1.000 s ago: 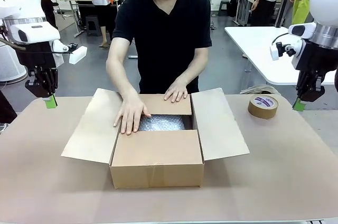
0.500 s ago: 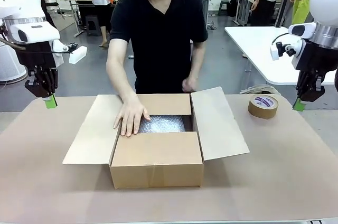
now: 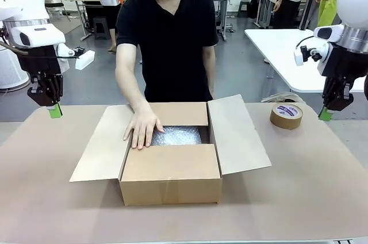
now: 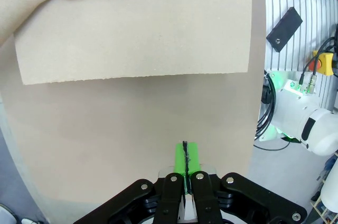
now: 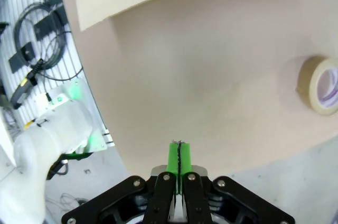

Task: Wrap the clocks to prevent damage.
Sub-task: Push the right (or left) flap of the Package Box to close it.

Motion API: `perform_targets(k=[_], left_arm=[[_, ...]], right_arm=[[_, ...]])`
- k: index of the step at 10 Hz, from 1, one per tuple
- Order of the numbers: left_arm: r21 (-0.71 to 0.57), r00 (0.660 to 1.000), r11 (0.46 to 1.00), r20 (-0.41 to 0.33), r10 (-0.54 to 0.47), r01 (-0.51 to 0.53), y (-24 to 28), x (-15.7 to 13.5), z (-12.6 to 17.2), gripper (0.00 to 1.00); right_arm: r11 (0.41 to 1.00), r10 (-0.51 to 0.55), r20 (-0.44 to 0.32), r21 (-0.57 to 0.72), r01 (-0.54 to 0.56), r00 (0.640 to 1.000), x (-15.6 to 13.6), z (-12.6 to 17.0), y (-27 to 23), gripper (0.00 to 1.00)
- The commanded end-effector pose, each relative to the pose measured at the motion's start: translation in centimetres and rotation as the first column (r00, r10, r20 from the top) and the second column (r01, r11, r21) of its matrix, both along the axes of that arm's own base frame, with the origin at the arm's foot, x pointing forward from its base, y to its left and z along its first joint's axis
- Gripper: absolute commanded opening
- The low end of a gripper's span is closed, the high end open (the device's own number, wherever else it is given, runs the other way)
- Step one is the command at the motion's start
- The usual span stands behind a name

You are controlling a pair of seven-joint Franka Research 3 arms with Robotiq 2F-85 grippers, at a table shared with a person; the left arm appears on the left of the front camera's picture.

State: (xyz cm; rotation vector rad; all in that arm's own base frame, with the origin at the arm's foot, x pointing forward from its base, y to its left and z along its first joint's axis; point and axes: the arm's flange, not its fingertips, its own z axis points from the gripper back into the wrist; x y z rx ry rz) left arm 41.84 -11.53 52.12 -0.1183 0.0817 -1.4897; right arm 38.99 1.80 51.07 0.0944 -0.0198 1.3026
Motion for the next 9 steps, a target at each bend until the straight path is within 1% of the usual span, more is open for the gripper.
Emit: perform_targets(k=[1, 2, 3, 4, 5, 6, 7, 8, 9], left_arm=[[-0.001, 1.0, 1.0, 0.007, 0.009, -0.009, 0.2, -0.1, 0.2, 0.0], [-0.001, 1.0, 1.0, 0.007, 0.009, -0.009, 0.2, -0.1, 0.2, 0.0], [-0.001, 1.0, 1.0, 0.007, 0.009, -0.009, 0.2, -0.1, 0.2, 0.0], [-0.001, 1.0, 1.0, 0.007, 0.009, -0.009, 0.2, -0.1, 0.2, 0.0], [-0.001, 1.0, 1.0, 0.007, 0.009, -0.009, 0.2, -0.1, 0.2, 0.0], [-0.001, 1.0, 1.0, 0.007, 0.009, -0.009, 0.2, -0.1, 0.2, 0.0], [-0.001, 1.0, 1.0, 0.007, 0.009, -0.009, 0.2, -0.1, 0.2, 0.0], [-0.001, 1.0, 1.0, 0.007, 0.009, -0.009, 0.2, -0.1, 0.2, 0.0], [-0.001, 1.0, 1.0, 0.007, 0.009, -0.009, 0.2, -0.1, 0.2, 0.0]], right_arm=[[0.971, 0.129, -0.015, 0.205, -0.123, 0.992, 3.3, -3.7, -1.8, 0.01], [0.913, 0.176, 0.003, 0.373, -0.165, 0.984, 4.8, -5.6, -2.9, 0.01], [0.855, 0.171, 0.048, 0.49, -0.172, 0.984, 5.9, -7.4, -3.9, 0.01], [0.82, 0.062, 0.113, 0.561, -0.115, 0.992, 6.4, -9.1, -4.7, 0.01], [0.791, 0.016, 0.131, 0.605, -0.093, 0.991, 6.4, -10.2, -4.9, 0.01], [0.791, 0.02, 0.128, 0.604, -0.094, 0.992, 6.1, -10.6, -5.0, 0.01], [0.818, 0.024, 0.127, 0.567, -0.093, 0.992, 5.9, -9.8, -4.8, 0.01], [0.805, 0.01, 0.118, 0.588, -0.078, 0.993, 6.3, -10.3, -5.6, 0.01], [0.805, 0.01, 0.118, 0.588, -0.078, 0.993, 6.3, -10.3, -5.6, 0.01]])
